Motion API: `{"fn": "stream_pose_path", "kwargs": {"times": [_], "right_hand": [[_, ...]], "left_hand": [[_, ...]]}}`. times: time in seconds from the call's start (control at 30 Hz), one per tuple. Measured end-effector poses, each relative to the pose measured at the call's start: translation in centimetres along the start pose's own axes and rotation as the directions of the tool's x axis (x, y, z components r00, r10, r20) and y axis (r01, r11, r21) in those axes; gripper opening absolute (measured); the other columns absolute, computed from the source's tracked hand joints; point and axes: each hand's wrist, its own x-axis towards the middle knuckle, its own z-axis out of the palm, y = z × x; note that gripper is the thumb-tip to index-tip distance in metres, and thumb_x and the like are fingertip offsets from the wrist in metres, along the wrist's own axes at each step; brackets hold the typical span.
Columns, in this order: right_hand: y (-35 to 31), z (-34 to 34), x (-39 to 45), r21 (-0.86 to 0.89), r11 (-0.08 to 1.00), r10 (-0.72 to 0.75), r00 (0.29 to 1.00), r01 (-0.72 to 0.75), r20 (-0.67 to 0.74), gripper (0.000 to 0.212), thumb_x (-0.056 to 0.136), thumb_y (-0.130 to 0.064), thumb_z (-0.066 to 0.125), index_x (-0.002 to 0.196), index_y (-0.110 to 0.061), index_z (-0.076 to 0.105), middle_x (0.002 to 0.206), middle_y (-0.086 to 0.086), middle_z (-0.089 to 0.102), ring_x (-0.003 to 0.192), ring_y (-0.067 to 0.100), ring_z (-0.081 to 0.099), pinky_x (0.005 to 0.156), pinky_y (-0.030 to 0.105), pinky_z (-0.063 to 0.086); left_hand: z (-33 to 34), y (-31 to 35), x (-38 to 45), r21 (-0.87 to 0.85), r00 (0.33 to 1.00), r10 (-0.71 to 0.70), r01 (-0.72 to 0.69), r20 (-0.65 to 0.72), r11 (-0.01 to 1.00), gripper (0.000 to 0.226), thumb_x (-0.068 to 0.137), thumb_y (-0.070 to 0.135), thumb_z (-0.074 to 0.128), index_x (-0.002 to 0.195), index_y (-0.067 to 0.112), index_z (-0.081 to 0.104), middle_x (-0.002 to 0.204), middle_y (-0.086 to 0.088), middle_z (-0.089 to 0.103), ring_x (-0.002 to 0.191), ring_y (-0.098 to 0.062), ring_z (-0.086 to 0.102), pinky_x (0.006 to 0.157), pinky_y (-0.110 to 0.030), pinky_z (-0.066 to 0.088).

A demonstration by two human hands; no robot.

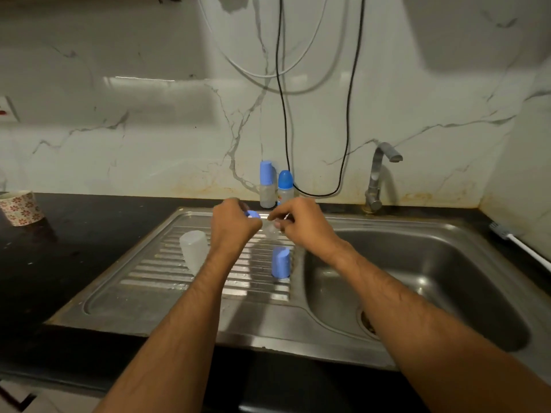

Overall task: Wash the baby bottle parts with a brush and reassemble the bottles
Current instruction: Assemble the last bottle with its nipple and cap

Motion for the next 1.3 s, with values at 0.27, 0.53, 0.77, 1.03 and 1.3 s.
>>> {"fn": "stream_pose_path", "kwargs": {"times": [0.27,0.53,0.77,1.03,1.3], "right_hand": [[7.0,-10.7,-3.5,0.207,0.957,0.242,0.954,-0.205,-0.175,0.011,0.083,-0.003,0.080,0.091,-0.011,0.079,0.072,-0.002,0.073,0.063,0.010,0.072,0.073,0.034,0.064],[13.4,-20.7,-7.8,0.828,0.550,0.520,0.821,-0.111,-0.235,0.010,0.087,0.006,0.071,0.091,-0.002,0.076,0.079,0.014,0.073,0.072,0.021,0.070,0.072,0.029,0.060],[21.5,-14.4,-11.9,-0.152,0.562,0.768,0.582,-0.813,-0.268,0.013,0.096,-0.006,0.060,0.085,-0.007,0.067,0.093,0.011,0.072,0.072,0.020,0.067,0.055,0.023,0.053],[21.9,-13.6,-9.3,-0.169,0.639,0.706,0.660,-0.750,-0.258,0.006,0.087,-0.013,0.074,0.084,-0.011,0.069,0.089,0.012,0.074,0.079,0.028,0.070,0.066,0.031,0.054],[20.9,-10.7,-8.0,0.765,0.292,0.796,0.589,-0.573,0.137,0.015,0.098,-0.001,0.060,0.111,0.008,0.063,0.103,0.030,0.067,0.090,0.043,0.072,0.059,0.038,0.064]], "left_hand": [[6.3,8.1,-2.3,-0.341,0.980,0.028,0.041,0.195,0.939,0.014,0.072,0.022,0.079,0.080,0.022,0.068,0.078,-0.003,0.072,0.075,-0.022,0.073,0.076,-0.043,0.062],[10.2,16.1,-4.4,-0.635,0.663,0.063,0.680,0.746,0.367,0.024,0.090,0.003,0.069,0.112,-0.006,0.067,0.114,-0.024,0.067,0.103,-0.031,0.068,0.082,-0.035,0.062],[18.5,13.5,-7.8,-0.188,0.804,-0.259,0.412,0.535,0.892,0.014,0.084,0.018,0.076,0.090,0.009,0.067,0.090,-0.009,0.068,0.082,-0.019,0.067,0.075,-0.030,0.059],[20.3,12.3,-7.4,-0.215,0.795,-0.280,0.451,0.538,0.866,0.022,0.065,0.020,0.083,0.077,0.006,0.072,0.080,-0.012,0.073,0.076,-0.023,0.073,0.070,-0.034,0.061],[21.4,9.5,-7.5,-0.499,0.570,-0.289,0.818,0.769,0.287,0.032,0.079,0.001,0.064,0.110,-0.007,0.066,0.110,-0.028,0.066,0.103,-0.041,0.068,0.075,-0.039,0.062]]}}
